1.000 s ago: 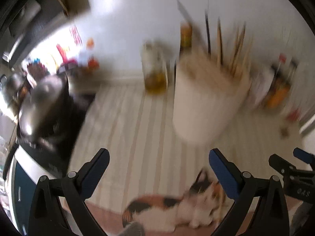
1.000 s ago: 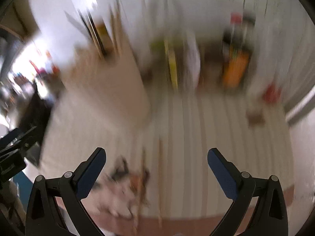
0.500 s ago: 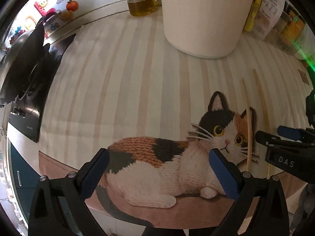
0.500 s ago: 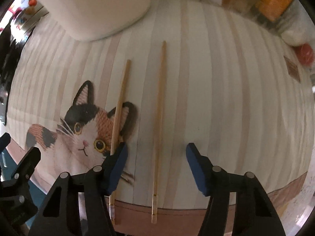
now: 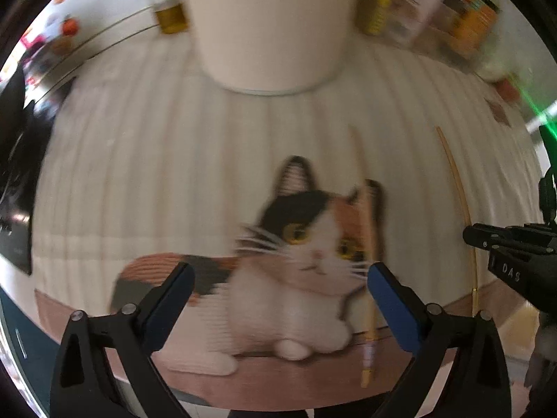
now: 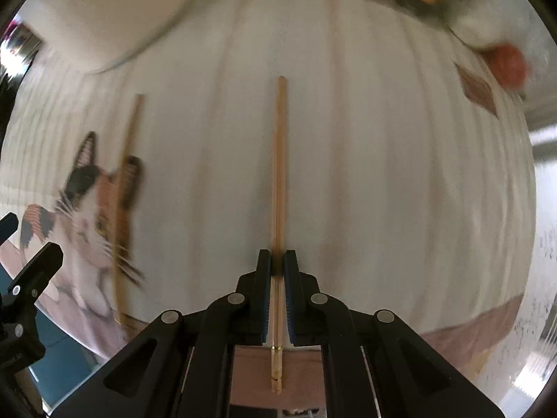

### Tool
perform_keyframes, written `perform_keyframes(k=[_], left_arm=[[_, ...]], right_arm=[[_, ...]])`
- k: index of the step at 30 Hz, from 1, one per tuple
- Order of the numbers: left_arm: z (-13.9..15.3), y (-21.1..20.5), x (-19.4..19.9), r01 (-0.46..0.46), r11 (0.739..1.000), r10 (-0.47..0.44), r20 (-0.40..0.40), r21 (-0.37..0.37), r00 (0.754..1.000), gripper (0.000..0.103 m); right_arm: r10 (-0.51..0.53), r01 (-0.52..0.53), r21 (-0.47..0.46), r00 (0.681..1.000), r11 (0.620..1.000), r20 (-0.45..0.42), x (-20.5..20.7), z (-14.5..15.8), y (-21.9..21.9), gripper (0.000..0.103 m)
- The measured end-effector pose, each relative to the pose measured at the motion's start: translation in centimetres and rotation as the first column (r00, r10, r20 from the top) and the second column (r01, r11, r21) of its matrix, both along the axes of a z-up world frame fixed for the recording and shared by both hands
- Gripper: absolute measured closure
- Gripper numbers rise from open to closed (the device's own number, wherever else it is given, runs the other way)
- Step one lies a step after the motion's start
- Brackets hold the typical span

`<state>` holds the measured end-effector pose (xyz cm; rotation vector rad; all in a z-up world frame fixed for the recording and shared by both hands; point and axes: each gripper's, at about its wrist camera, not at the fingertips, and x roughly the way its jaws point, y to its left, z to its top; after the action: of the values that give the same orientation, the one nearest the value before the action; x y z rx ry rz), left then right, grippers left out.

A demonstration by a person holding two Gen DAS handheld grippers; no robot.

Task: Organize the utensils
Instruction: 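Close the left tool on a light chopstick while the right tool grasps another, then lift both light chopsticks upright off the cloth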

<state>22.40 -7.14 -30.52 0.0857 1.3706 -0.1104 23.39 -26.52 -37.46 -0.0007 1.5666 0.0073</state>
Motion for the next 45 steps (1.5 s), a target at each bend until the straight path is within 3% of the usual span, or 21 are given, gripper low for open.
perform_keyframes(k=[9, 11, 15, 18, 19, 23, 30, 34, 39, 45], left_arm=[[-3.4, -5.7, -0.7, 0.134, 0.991, -0.134, -0.108, -0.007, 0.985, 0.005], [-3.9, -6.2, -0.9, 0.147, 0.989, -0.146, -0.116, 0.0, 0.983, 0.017], [-3.9, -6.9, -1.4, 0.165, 0.986, -0.163, -0.099, 0.015, 0.982, 0.027], [-3.2, -7.4, -1.8, 0.173, 0.985, -0.172, -0.08, 0.014, 0.982, 0.058], [-3.1, -7.3, -1.8, 0.176, 0.984, -0.174, -0.079, 0.014, 0.981, 0.075], [-2.8, -6.4, -1.3, 0.157, 0.988, -0.155, -0.089, 0.011, 0.984, 0.095], [-2.1, -4.7, -1.8, 0.127, 0.992, -0.126, -0.103, 0.002, 0.987, 0.098], [-2.2, -4.0, -1.9, 0.096, 0.995, -0.097, -0.122, -0.014, 0.988, 0.093], [-2.4, -4.0, -1.6, 0.121, 0.993, -0.119, -0.138, 0.006, 0.983, 0.09], [-2.3, -5.9, -1.4, 0.144, 0.989, -0.141, -0.128, 0.016, 0.982, 0.098]], right_arm=[[-0.094, 0.094, 0.043, 0.996, 0.995, -0.002, -2.4, -0.6, -4.9, 0.095], [-0.109, 0.109, 0.05, 0.994, 0.993, -0.004, -2.2, -0.4, -5.3, 0.095], [-0.107, 0.107, 0.058, 0.994, 0.993, -0.001, -2.2, -0.6, -6.9, 0.095], [-0.101, 0.101, 0.059, 0.995, 0.993, -0.001, -1.7, -0.2, -7.1, 0.095], [-0.098, 0.097, 0.056, 0.995, 0.994, -0.001, -1.5, 0.3, -7.5, 0.095], [-0.084, 0.084, 0.042, 0.996, 0.996, -0.002, -1.6, 0.0, -5.7, 0.095], [-0.079, 0.081, 0.093, 0.997, 0.992, -0.025, -1.6, -0.4, -4.5, 0.095], [-0.076, 0.082, 0.104, 0.995, 0.991, -0.057, -1.0, -0.6, -4.6, 0.095], [-0.064, 0.075, 0.116, 0.993, 0.99, -0.095, 0.8, -1.1, -5.0, 0.095], [-0.022, 0.03, 0.076, 0.995, 0.997, -0.095, 2.3, -1.6, -4.4, 0.095]])
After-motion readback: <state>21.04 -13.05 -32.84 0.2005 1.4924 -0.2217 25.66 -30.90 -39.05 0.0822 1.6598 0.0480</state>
